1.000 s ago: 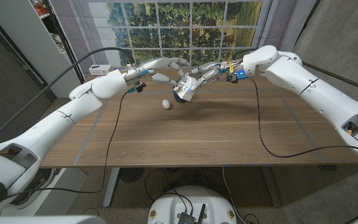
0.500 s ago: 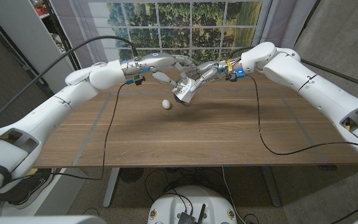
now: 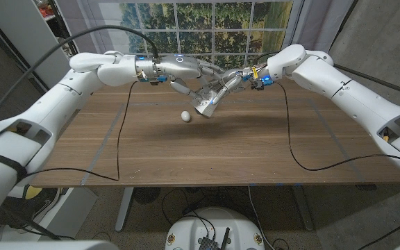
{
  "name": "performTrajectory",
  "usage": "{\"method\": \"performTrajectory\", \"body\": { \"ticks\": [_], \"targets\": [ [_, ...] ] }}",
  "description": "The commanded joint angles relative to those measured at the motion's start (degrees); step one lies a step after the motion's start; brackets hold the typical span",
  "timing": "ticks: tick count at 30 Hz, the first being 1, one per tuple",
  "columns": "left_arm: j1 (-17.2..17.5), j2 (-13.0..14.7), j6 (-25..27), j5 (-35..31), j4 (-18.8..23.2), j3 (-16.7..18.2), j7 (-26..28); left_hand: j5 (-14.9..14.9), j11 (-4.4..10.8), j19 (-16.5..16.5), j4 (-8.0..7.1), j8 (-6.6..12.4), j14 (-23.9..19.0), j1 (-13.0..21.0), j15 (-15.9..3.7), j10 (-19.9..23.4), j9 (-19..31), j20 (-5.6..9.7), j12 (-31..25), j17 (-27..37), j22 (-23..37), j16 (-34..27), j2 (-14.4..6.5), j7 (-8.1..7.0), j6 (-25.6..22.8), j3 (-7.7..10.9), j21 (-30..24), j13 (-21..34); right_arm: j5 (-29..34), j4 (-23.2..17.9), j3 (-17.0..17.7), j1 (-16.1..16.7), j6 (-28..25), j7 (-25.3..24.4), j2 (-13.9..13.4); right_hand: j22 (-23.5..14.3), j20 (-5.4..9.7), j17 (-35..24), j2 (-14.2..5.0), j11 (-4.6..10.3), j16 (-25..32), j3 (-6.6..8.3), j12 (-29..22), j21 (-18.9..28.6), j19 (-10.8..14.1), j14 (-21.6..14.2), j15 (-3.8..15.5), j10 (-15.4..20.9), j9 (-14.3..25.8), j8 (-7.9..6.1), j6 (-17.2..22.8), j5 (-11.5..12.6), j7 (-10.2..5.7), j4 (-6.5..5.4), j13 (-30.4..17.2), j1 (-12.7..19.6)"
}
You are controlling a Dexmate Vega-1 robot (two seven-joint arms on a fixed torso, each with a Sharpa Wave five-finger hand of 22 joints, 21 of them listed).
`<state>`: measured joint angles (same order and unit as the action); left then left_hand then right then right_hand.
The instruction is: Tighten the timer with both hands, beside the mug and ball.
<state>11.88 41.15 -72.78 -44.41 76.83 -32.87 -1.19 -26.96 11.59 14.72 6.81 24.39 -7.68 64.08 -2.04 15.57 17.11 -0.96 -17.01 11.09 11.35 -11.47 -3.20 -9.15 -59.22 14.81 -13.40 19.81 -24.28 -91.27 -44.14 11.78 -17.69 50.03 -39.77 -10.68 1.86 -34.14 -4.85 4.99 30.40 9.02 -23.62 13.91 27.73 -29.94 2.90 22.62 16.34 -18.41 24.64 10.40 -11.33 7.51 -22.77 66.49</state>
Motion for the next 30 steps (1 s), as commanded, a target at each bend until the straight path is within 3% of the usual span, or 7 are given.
{"method": "performTrajectory", "body": {
  "ticks": [1,7,10,12,14,22,30],
  "targets": [
    [-14.6,2.9,-7.1,-36.3,-1.0,-15.4,43.6,0.1,0.23,0.0,-0.05,-0.09,-0.7,-0.5,-5.94,0.5,-0.2,0.89,-0.3,0.2,0.3,-0.7,1.6,0.48,-0.6,-0.48,-0.5,0.2,1.0,1.3,-0.7,-1.1,-0.5,1.0,0.3,-0.1,0.30,-0.2,-3.88,2.01,0.1,0.60,-7.1,-0.3,0.1,-0.6,10.25,2.6,0.5,-0.48,0.3,0.3,0.13,0.07,-12.3,-3.0],
    [-18.5,4.0,-3.4,-38.4,-1.4,-21.6,50.6,0.2,0.23,-0.3,-0.08,-0.47,-0.7,-0.2,-6.29,0.5,-0.4,1.29,-0.2,0.3,0.3,-0.7,1.5,0.44,0.0,-0.79,-0.4,0.3,0.9,1.3,-0.3,-0.8,-0.2,0.4,0.3,0.0,0.36,-0.3,-3.84,2.26,0.0,0.62,-7.1,-0.4,-0.1,-0.7,10.19,2.7,0.5,-0.42,0.4,0.2,0.19,0.02,-12.4,-3.1],
    [-15.2,4.6,0.2,-28.8,-1.4,-18.6,45.1,0.6,-1.29,-0.3,-1.23,-1.95,-1.1,-0.7,-6.35,-0.3,0.3,1.17,0.2,0.5,0.4,-0.8,0.0,-0.19,4.3,-1.78,-0.6,0.4,0.8,1.1,0.0,-0.3,0.1,-0.2,0.1,0.0,0.26,-0.4,-3.90,2.18,-0.1,0.67,-7.1,-0.5,-0.5,-0.8,10.24,2.7,0.5,-0.39,0.4,0.2,0.12,-0.01,-12.4,-3.1],
    [-11.8,4.9,1.9,-8.6,-3.6,-17.3,33.1,1.2,-2.97,-0.1,-2.66,-4.75,-1.6,-2.0,-6.22,-0.3,0.6,0.68,0.3,0.5,0.4,-0.7,-0.8,-1.99,11.0,-3.56,-0.8,0.6,1.0,0.8,0.2,0.0,0.3,-0.7,-0.3,0.0,0.24,-0.4,-3.89,2.40,-0.1,0.71,-7.1,-0.6,-0.5,-0.8,10.26,2.7,0.5,-0.36,0.5,0.2,0.10,0.02,-12.5,-3.1],
    [-9.0,5.3,3.7,2.9,-3.5,-15.9,25.5,1.4,-3.15,0.2,-3.62,-6.43,-2.0,-3.2,-6.02,-0.2,0.5,0.48,0.2,0.5,0.4,-0.8,-0.8,-2.24,14.1,-4.69,-1.0,0.8,1.2,0.6,0.3,0.1,0.5,-1.0,-0.4,0.0,0.19,-0.4,-3.82,2.37,-0.2,0.67,-7.1,-0.6,-0.5,-0.9,10.14,2.7,0.5,-0.33,0.5,0.2,0.22,-0.04,-12.5,-3.2],
    [0.4,3.2,5.2,21.4,-3.4,-8.2,11.7,1.5,-5.14,0.9,-6.02,-8.85,-3.2,-7.2,-5.76,0.7,0.6,-0.12,-0.2,0.5,0.4,-0.9,1.0,-2.95,18.4,-8.28,-1.3,1.1,1.7,1.6,0.3,-0.2,1.3,-1.1,0.0,0.0,0.05,-0.5,-3.70,2.24,-0.5,0.67,-7.0,-0.6,-0.6,-0.9,10.19,2.8,0.5,-0.27,0.6,0.2,0.34,-0.07,-12.6,-3.3],
    [6.6,1.8,9.5,41.2,-0.8,-5.8,-2.2,1.3,-5.48,1.3,-6.87,-10.40,-3.3,-8.5,-5.13,0.8,0.6,-0.40,-0.3,0.6,0.4,-0.9,1.8,-3.13,21.4,-9.93,-1.4,1.4,2.5,2.3,0.0,-0.4,1.9,-0.9,0.1,0.0,0.04,-0.7,-3.63,2.37,-0.6,0.69,-7.0,-0.7,-0.6,-1.0,10.23,2.8,0.5,-0.23,0.8,0.2,0.40,-0.05,-12.6,-3.4]
  ]
}}
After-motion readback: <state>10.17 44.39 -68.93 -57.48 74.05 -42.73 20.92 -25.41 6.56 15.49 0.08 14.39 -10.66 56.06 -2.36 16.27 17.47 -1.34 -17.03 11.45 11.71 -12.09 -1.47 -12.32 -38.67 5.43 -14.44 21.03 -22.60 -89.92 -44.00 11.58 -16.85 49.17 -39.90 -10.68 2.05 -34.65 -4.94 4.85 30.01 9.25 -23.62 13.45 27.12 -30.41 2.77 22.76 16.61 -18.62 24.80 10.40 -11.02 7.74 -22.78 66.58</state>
